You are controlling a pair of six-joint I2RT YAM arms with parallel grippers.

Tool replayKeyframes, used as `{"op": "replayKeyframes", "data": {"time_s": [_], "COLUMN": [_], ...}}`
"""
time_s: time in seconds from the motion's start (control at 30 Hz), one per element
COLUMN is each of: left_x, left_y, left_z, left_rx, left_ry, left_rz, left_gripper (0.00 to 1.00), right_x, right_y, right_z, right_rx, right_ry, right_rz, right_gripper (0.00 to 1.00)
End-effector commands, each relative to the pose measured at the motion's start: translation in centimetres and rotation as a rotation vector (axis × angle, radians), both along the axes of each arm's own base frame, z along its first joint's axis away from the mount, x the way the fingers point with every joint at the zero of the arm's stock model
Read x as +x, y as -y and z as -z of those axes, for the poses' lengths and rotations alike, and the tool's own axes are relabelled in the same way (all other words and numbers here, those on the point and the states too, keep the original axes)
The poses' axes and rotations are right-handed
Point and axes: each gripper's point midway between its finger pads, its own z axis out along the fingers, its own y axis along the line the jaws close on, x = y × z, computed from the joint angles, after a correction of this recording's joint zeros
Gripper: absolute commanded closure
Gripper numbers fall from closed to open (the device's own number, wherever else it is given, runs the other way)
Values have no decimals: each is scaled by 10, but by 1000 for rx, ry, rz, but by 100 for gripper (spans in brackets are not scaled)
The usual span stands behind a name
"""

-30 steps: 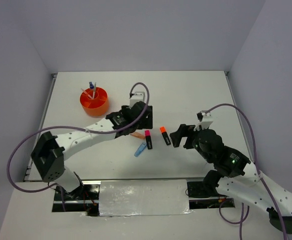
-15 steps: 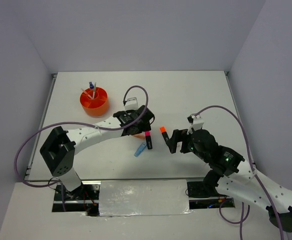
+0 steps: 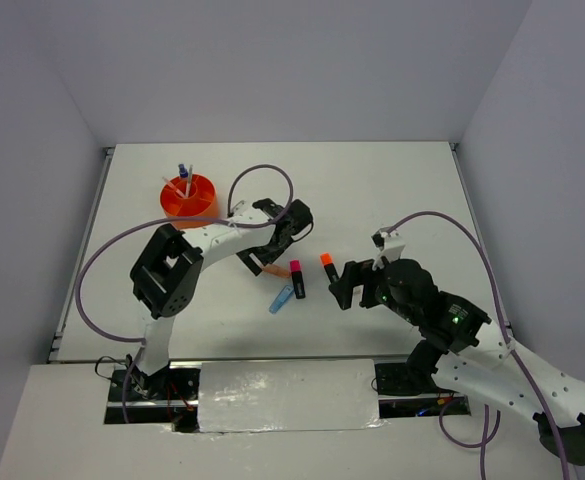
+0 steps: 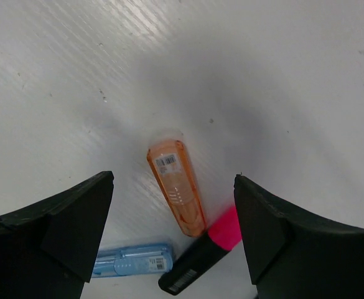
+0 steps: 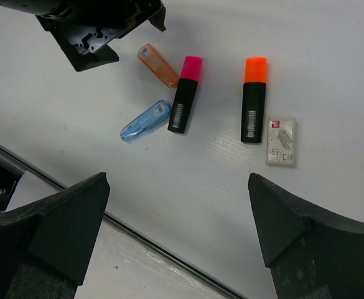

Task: Sort the stationery into containers
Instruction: Pick up the stationery from the center of the board.

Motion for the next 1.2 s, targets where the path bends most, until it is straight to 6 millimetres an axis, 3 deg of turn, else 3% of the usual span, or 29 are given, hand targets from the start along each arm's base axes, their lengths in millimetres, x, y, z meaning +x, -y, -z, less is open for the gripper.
{"op": "replayKeyframes", "data": {"time_s": [0.0,0.07,0.27,0.53,0.67,0.87,0.93,0.97,1.07,1.17], "left_x": [-1,4,-4,-11,-16,-23,-21,-21,-5,29], "left_y": [-5,-5,-2,1,-3,-18,-26,-33,-56,-78], "left_z": [9,12,35,45,53,63,60,59,30,-20], "left_rx": [-31,-34,-43,-57,-41,-30,-24,-9,71,180], "left_ry": [-17,-31,-104,-130,-148,-169,-160,-157,-56,133], "left_rz": [-80,-82,-82,-95,-108,-132,-144,-148,-125,6], "left_gripper": [10,11,15,25,49,69,84,100,100,100], "right_x": [3,3,3,2,0,-1,-2,-2,-4,-5], "right_y": [-6,-7,-9,-13,-12,-9,-7,-6,-5,-4], "right_z": [-11,-11,-9,-7,-7,-11,-11,-12,-12,-13], "right_rx": [28,30,24,38,40,45,44,46,44,46], "right_ry": [47,49,48,43,43,57,56,62,65,71], "right_rz": [-27,-37,-47,-62,-66,-62,-61,-59,-62,-64], "right_gripper": [0,0,0,0,0,0,0,0,0,0]}}
